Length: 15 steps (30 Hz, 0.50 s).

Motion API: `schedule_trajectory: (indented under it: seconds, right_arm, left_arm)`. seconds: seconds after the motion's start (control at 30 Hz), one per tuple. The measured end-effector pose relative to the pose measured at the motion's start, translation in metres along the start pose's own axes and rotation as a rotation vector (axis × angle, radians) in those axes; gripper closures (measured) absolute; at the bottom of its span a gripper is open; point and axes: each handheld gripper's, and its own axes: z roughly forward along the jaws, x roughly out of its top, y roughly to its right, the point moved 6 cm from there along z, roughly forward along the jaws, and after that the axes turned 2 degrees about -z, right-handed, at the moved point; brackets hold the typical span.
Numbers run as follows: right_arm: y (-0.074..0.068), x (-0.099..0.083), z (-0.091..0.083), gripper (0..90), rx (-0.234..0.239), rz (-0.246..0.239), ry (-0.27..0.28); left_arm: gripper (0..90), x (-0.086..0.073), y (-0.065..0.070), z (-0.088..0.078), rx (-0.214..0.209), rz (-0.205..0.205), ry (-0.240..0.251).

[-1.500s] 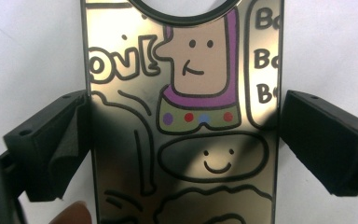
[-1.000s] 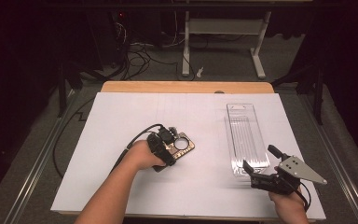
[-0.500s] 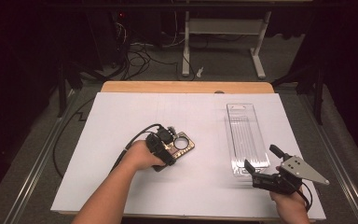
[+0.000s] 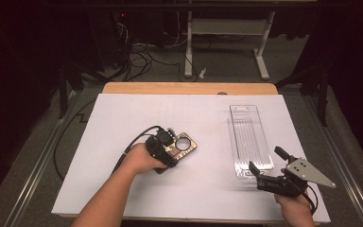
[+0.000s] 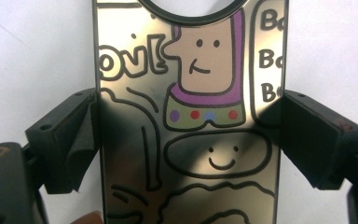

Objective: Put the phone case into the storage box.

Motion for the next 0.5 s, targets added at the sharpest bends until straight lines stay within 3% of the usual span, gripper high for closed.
schedule_trajectory:
  seconds: [0.27,0.5]
  right_arm:
    - [-0.001,0.0,0.0,0.1,-0.001,-0.005,-0.002]
    - [-0.002,0.0,0.001,0.1,-0.002,-0.004,-0.003]
  left_arm:
    - [13.4,-0.008,-0.003,-0.005,-0.014,-0.033,0.046]
    - [13.4,-0.011,-0.003,-0.013,-0.026,-0.035,0.088]
